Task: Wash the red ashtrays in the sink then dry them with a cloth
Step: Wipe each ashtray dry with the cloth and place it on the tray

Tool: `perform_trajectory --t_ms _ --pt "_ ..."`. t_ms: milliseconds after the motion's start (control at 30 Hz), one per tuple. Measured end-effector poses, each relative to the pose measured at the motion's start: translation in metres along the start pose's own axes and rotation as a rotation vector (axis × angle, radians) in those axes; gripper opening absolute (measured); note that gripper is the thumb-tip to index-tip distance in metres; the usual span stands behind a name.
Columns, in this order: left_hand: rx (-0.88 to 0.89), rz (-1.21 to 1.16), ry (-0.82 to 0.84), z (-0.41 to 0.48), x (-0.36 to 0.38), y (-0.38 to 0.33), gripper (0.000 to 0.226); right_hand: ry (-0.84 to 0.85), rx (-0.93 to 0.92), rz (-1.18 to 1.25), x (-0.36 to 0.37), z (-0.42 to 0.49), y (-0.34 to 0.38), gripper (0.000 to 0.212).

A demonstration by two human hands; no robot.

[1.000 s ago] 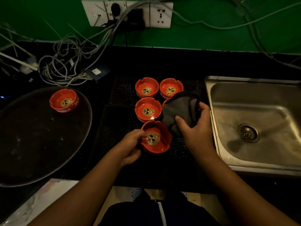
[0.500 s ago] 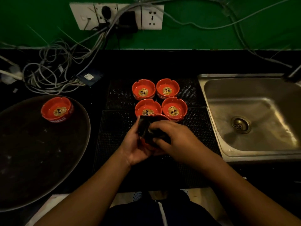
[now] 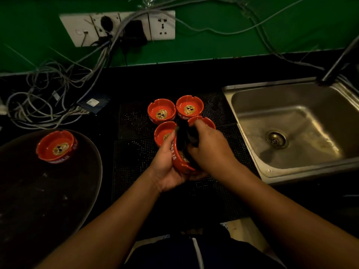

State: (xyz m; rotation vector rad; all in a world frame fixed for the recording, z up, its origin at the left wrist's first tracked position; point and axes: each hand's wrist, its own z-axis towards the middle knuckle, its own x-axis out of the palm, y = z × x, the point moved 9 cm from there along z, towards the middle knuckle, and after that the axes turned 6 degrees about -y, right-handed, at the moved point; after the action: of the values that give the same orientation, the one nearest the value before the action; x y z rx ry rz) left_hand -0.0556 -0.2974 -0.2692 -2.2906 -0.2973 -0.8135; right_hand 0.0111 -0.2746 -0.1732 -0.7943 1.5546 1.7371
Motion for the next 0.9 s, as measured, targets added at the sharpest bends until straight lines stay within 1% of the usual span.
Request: perform_trajectory --t_ms 67,133,200,233,267,333,400,467,533,567,667,733,767,833,900 --pt "0.019 0.006 -0.043 0.003 -0.007 -0.005 0.067 0.086 0.016 0.145 0.007 -0.002 0.007 0.039" --pt "0.037 -0.006 -0.094 0.003 -0.017 -0.012 0.065 0.258 0.017 0.294 0.018 -0.008 0.012 0.038" --pt "0.036 -0.014 -0.098 0.003 -0.02 -0.017 0.066 0.413 0.01 0.338 0.02 -0.014 0.017 0.038" --pt "0.03 -0.009 -0.094 0.002 -0.021 -0.017 0.066 0.465 -0.026 0.285 0.018 -0.016 0.019 0.039" --pt "0.017 0.001 -0.091 0.0 -0.021 -0.015 0.067 0.511 -0.072 0.181 0.017 -0.018 0.021 0.041" --pt "-0.024 0.035 -0.089 -0.003 -0.022 -0.008 0.067 0.555 -0.161 -0.128 0.016 -0.023 0.019 0.043" --pt "-0.05 0.051 -0.09 -0.005 -0.022 -0.001 0.066 0.499 -0.222 -0.408 0.017 -0.026 0.013 0.042" --pt "-0.057 0.051 -0.099 -0.006 -0.022 0.003 0.066 0.384 -0.241 -0.526 0.02 -0.025 0.009 0.04" --pt "-0.067 0.034 -0.098 -0.004 -0.022 0.008 0.067 0.321 -0.229 -0.495 0.021 -0.022 0.008 0.04" --pt "-0.069 0.022 -0.095 -0.004 -0.022 0.009 0.067 0.318 -0.21 -0.424 0.021 -0.021 0.008 0.041" --pt "-0.044 0.017 -0.081 -0.006 -0.023 0.006 0.066 0.375 -0.187 -0.108 0.025 -0.022 0.015 0.046" --pt "-0.031 0.027 -0.077 -0.008 -0.024 0.003 0.066 0.418 -0.223 -0.016 0.028 -0.024 0.021 0.048" --pt "-0.032 0.034 -0.077 -0.008 -0.024 0.002 0.065 0.414 -0.248 -0.043 0.028 -0.024 0.024 0.047" --pt "-0.018 0.045 -0.089 -0.01 -0.024 -0.002 0.063 0.347 -0.275 -0.17 0.022 -0.021 0.025 0.043" --pt "0.021 0.058 -0.076 -0.008 -0.022 -0.011 0.06 0.279 -0.232 -0.274 0.016 -0.015 0.022 0.039"
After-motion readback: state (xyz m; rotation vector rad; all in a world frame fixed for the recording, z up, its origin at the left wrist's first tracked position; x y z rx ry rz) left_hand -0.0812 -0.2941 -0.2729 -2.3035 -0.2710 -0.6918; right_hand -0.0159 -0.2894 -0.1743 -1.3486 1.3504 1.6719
